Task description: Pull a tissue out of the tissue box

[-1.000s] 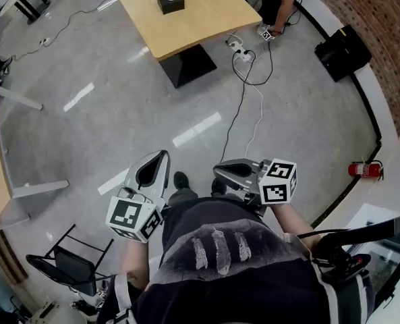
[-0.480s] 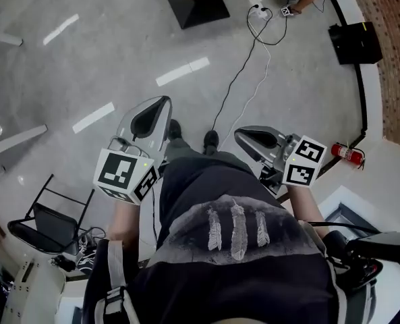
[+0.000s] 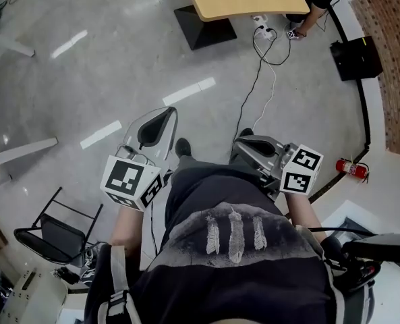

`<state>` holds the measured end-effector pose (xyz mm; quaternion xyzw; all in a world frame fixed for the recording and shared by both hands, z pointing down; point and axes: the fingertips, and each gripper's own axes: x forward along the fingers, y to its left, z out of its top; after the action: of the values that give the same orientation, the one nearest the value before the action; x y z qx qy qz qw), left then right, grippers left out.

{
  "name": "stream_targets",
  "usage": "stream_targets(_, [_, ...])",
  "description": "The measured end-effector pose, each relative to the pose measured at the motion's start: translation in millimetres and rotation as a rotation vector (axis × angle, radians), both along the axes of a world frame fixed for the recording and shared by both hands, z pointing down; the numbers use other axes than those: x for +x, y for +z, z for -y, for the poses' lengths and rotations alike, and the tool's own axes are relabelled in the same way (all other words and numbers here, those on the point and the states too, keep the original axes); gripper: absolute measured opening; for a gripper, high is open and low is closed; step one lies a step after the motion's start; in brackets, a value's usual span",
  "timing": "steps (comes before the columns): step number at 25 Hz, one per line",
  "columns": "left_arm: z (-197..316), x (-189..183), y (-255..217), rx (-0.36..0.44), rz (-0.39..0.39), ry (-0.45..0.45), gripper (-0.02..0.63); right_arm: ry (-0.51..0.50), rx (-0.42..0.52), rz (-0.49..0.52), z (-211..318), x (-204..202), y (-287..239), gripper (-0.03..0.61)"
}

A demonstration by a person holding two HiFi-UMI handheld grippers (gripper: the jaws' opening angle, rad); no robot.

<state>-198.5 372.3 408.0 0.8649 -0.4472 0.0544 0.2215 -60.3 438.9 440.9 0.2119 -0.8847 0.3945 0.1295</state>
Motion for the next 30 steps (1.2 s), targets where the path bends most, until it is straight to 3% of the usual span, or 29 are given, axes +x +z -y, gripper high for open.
stream_targets(10, [-19,2,-3,-0.014,0.048,-0.062,0.0,-0.06,0.036,0.035,-3,3,-2,-0.002])
stream_targets(13, [-18,16,-11,-0.027,0.052,-0.069,0.0,-0.069,0.009,0.086,8,12,-4,-0.002])
stream_targets(19, [-1,23,-30,-0.018,0.089,-0.151,0.0,-0.224,0.086,0.172,35,-11,-16,-0.002])
stream_targets(24, [26,46,-49,0.026,0.153,-0.164,-0.002,-0.197,0.122,0.242,56,12,-27,-0.002])
stream_targets(30, [62,104,-61,0.051,0.237,-0.131,-0.006,-0.166,0.118,0.32,93,63,-32,-0.002])
